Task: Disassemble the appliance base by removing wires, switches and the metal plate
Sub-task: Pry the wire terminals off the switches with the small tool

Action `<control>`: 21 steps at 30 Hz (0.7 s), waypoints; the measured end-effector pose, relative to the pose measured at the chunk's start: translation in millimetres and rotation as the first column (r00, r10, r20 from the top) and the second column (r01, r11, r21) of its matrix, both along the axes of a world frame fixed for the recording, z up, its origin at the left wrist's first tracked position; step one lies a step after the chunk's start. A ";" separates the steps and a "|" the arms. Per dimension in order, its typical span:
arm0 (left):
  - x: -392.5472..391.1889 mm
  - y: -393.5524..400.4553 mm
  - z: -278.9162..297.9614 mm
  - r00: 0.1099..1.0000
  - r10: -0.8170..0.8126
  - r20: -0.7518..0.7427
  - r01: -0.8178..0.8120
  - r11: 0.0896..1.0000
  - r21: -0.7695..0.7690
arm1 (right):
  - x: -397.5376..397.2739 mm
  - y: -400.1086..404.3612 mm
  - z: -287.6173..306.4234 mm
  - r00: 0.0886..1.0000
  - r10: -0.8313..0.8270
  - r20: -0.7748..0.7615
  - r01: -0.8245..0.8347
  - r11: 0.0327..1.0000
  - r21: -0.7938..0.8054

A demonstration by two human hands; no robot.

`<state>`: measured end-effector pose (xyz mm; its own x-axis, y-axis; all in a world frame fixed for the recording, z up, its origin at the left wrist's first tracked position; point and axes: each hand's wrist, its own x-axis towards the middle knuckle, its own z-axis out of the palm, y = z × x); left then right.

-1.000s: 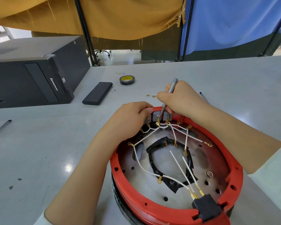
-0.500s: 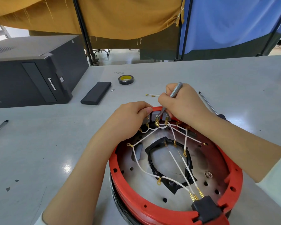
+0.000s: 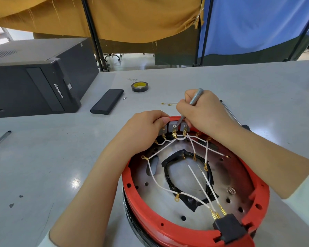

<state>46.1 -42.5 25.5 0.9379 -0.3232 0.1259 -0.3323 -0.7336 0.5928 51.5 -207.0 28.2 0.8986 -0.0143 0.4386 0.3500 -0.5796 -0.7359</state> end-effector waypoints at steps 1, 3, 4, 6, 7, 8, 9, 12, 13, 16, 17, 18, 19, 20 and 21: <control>0.1 -0.2 0.1 1.000 0.002 -0.002 -0.002 1.000 0.000 | 0.6 0.2 0.2 1.000 0.006 -0.016 -0.006 1.000 0.004; 0.5 -0.6 0.2 1.000 0.005 -0.003 -0.005 1.000 0.005 | 3.3 0.7 0.8 0.998 0.012 -0.068 -0.011 1.000 0.017; 0.5 -0.8 0.3 1.000 0.004 -0.003 -0.004 1.000 0.007 | 4.8 0.9 1.7 0.995 0.016 -0.096 -0.014 1.000 0.019; 0.4 -1.2 0.6 1.000 -0.001 -0.005 0.001 1.000 0.012 | 7.4 1.5 4.0 0.988 0.035 -0.149 -0.034 0.999 0.005; 0.5 -1.4 0.9 1.000 -0.004 -0.005 0.004 1.000 0.015 | 8.4 1.7 5.3 0.985 0.045 -0.168 -0.046 0.999 -0.003; 0.6 -1.4 1.1 1.000 -0.006 -0.005 0.006 1.000 0.017 | 9.2 2.0 6.2 0.982 0.051 -0.182 -0.054 0.999 -0.009; 0.7 -1.3 1.2 1.000 -0.008 -0.004 0.008 1.000 0.018 | 9.4 2.1 6.7 0.980 0.053 -0.191 -0.056 0.998 -0.012; 0.9 -0.7 1.6 1.000 -0.007 -0.005 0.007 1.000 0.021 | 9.8 1.7 6.7 0.977 0.050 -0.206 -0.053 0.999 -0.009; 1.0 -0.7 1.5 1.000 -0.006 -0.005 0.006 1.000 0.022 | 10.3 1.7 7.1 0.975 0.051 -0.217 -0.055 0.998 -0.012; 0.9 -0.5 1.5 1.000 -0.009 -0.003 0.009 1.000 0.029 | 14.4 2.7 10.6 0.962 0.041 -0.271 -0.054 0.998 -0.038; 0.9 -0.6 1.6 1.000 -0.010 -0.003 0.010 0.999 0.030 | 15.9 3.4 11.9 0.957 0.032 -0.288 -0.051 0.997 -0.056; 0.8 -0.7 1.7 1.000 -0.012 -0.004 0.013 0.999 0.031 | 16.7 4.1 12.9 0.954 0.024 -0.299 -0.049 0.996 -0.078; 0.6 -0.8 1.6 1.000 -0.014 -0.006 0.015 0.999 0.030 | 16.3 4.5 13.3 0.954 0.020 -0.300 -0.050 0.994 -0.095; 0.5 -0.6 1.6 1.000 -0.016 -0.008 0.016 0.999 0.028 | 15.0 4.9 12.7 0.957 0.022 -0.289 -0.053 0.994 -0.097; 0.3 -0.4 1.6 1.000 -0.017 -0.010 0.017 1.000 0.023 | 13.2 4.7 11.1 0.963 0.030 -0.267 -0.053 0.995 -0.081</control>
<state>46.4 -42.9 27.1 0.9335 -0.3418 0.1089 -0.3390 -0.7412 0.5793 64.7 -202.3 39.4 0.9818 0.0531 0.1823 0.1742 -0.6340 -0.7535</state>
